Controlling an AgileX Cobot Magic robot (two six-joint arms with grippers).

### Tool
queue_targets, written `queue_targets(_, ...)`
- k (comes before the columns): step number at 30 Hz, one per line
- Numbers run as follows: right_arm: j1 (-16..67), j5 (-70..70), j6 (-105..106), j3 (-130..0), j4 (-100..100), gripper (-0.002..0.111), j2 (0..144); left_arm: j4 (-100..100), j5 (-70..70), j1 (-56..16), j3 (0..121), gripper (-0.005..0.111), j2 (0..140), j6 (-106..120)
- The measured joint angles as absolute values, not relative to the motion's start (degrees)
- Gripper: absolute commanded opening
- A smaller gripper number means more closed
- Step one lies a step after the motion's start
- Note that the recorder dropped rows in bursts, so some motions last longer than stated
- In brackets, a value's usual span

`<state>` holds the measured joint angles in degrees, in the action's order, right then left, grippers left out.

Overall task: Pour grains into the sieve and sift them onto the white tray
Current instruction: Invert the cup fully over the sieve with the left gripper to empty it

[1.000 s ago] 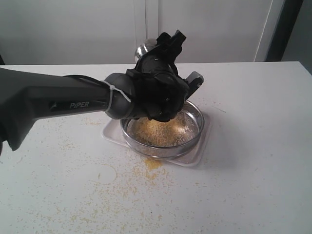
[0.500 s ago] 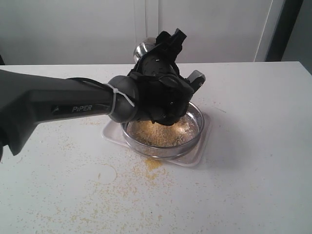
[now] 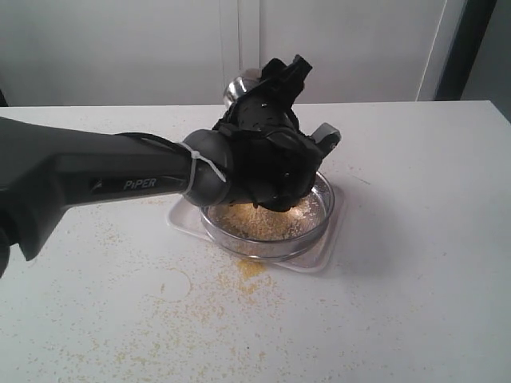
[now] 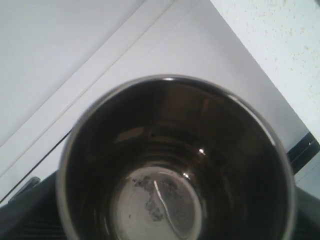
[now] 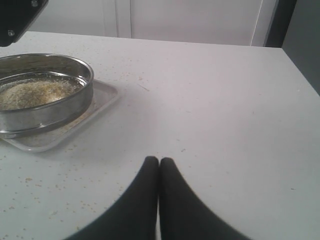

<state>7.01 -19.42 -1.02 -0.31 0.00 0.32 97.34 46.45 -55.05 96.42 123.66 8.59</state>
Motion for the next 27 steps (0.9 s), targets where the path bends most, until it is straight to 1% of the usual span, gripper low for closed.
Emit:
queue_targets(2,7.01,-19.42,-1.02,-0.31,0.0,0.0,0.32,98.14,49.65,-55.16,96.42,0.0,123.54,5.59)
queue_targets(4,7.01,-19.42,-1.02,-0.31,0.0,0.0,0.32,98.4,47.88,-55.16,96.42,0.0,123.3,6.03)
queue_targets(5,7.01,-19.42,-1.02,-0.31,0.0,0.0,0.32,98.39,47.21,-55.16,96.42,0.0,123.3,9.93)
queue_targets(9,7.01,-19.42,-1.02,-0.31,0.0,0.0,0.32,98.49,46.7,-55.38,96.42,0.0,123.17,6.02)
queue_targets(11,7.01,-19.42,-1.02,-0.31,0.0,0.0,0.32,98.49,49.22,-55.4,96.42,0.0,123.07,2.28)
queue_targets(17,7.01,-19.42,-1.02,-0.31,0.0,0.0,0.32,93.94,49.38,-55.4,96.42,0.0,122.11,-9.16)
queue_targets(20,7.01,-19.42,-1.02,-0.31,0.0,0.0,0.32,88.91,45.98,-55.3,96.42,0.0,121.4,-12.53)
queue_targets(27,7.01,-19.42,-1.02,-0.31,0.0,0.0,0.32,82.97,32.67,-54.44,96.42,0.0,117.11,-21.03)
